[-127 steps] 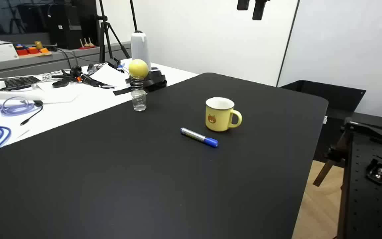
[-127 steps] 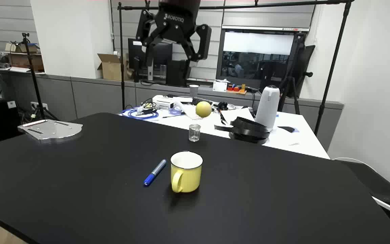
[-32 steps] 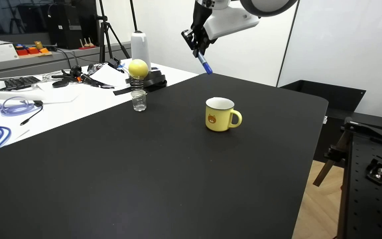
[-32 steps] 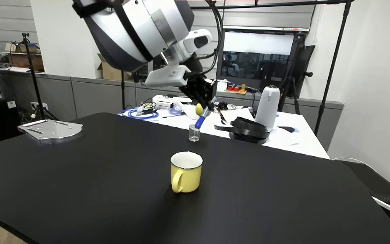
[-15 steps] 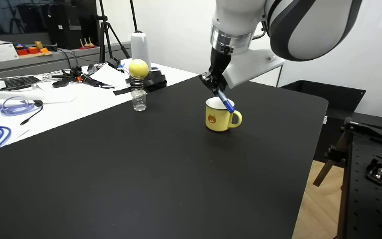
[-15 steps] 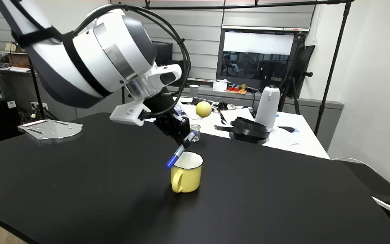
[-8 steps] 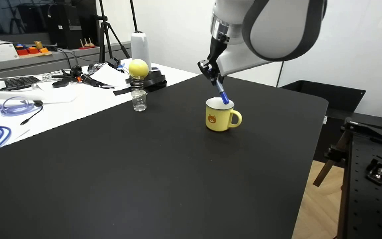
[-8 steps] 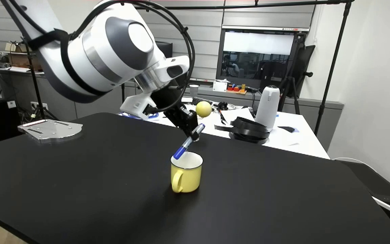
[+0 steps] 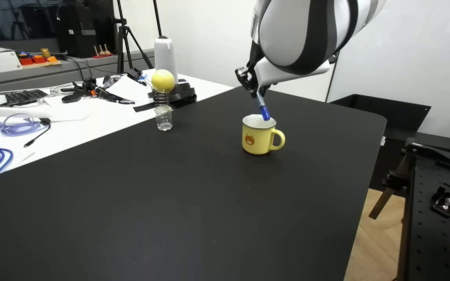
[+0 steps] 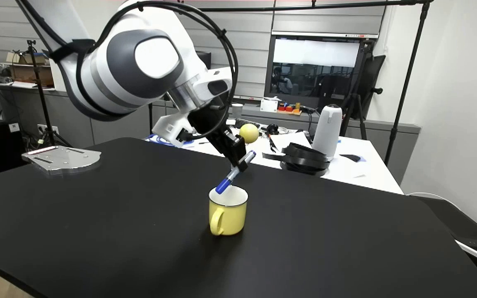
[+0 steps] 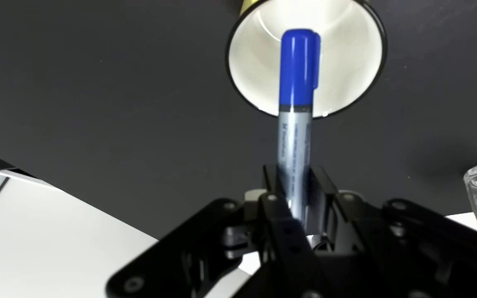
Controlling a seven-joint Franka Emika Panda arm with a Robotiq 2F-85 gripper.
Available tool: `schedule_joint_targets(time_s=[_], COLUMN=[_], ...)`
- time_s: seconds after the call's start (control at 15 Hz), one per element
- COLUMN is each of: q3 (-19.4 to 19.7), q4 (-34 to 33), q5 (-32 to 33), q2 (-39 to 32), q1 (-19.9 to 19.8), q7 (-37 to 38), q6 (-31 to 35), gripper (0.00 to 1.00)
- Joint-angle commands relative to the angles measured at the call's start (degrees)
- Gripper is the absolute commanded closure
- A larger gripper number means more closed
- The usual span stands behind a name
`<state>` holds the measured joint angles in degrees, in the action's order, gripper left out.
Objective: Put the blue marker inside the yellow mug
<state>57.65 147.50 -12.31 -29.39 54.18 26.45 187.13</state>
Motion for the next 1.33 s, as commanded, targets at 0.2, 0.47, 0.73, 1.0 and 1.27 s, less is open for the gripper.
schedule_joint_targets(time_s=[0.2, 0.47, 0.73, 1.0, 1.27], q3=[-6.84, -10.55, -13.4, -15.48, -13.88], q4=[-2.23, -3.06, -3.87, -3.94, -4.05], q5=[-5.92, -7.02, -7.34, -6.97, -5.07], q2=[-1.18, -1.87, -2.26, -0.43, 3.42], q1=[-6.62, -10.55, -13.44, -15.72, -15.21], q7=[-5.14, -6.87, -8.56, -9.55, -9.26], q6=[2.11, 2.91, 1.86, 0.36, -5.67], gripper=[0.95, 0.95, 0.54, 0.33, 0.07])
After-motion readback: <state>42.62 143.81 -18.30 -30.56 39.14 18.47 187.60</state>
